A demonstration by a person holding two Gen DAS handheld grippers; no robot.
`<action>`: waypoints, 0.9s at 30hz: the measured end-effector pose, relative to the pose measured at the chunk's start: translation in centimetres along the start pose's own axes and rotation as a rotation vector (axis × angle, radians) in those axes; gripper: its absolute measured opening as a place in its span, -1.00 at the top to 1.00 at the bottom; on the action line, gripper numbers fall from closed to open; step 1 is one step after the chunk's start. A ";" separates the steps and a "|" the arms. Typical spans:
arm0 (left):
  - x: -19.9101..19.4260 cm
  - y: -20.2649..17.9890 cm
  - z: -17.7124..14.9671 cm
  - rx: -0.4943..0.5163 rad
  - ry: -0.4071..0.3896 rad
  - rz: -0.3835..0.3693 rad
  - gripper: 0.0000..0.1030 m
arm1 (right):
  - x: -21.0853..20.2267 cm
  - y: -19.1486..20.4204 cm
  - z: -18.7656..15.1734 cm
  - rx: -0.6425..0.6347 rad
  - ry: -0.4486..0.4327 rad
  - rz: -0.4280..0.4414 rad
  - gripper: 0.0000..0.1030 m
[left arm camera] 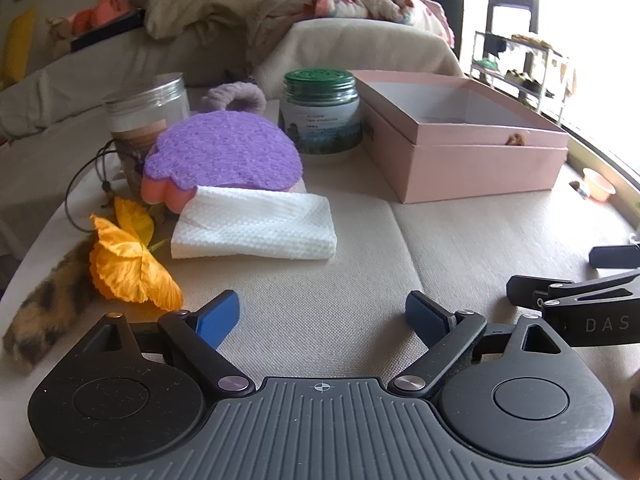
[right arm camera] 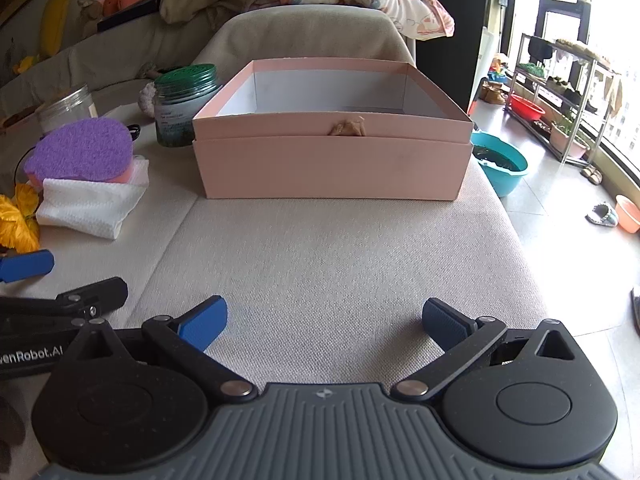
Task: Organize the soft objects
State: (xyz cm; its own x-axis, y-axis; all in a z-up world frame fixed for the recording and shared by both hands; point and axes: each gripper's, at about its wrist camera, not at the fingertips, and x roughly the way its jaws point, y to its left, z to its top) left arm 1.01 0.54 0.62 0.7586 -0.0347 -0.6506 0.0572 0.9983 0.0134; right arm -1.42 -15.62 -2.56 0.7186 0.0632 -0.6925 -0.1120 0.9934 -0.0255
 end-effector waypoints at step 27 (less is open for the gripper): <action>-1.7 19.4 2.8 -0.346 0.017 -0.356 0.03 | -1.3 7.1 4.6 -0.198 -0.124 0.243 -0.92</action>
State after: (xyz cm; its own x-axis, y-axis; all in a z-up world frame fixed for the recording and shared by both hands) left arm 2.63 19.81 4.17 0.7201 -0.3783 -0.5816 0.0895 0.8819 -0.4628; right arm -0.02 -8.24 1.51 0.7315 0.3189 -0.6026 -0.4124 0.9108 -0.0187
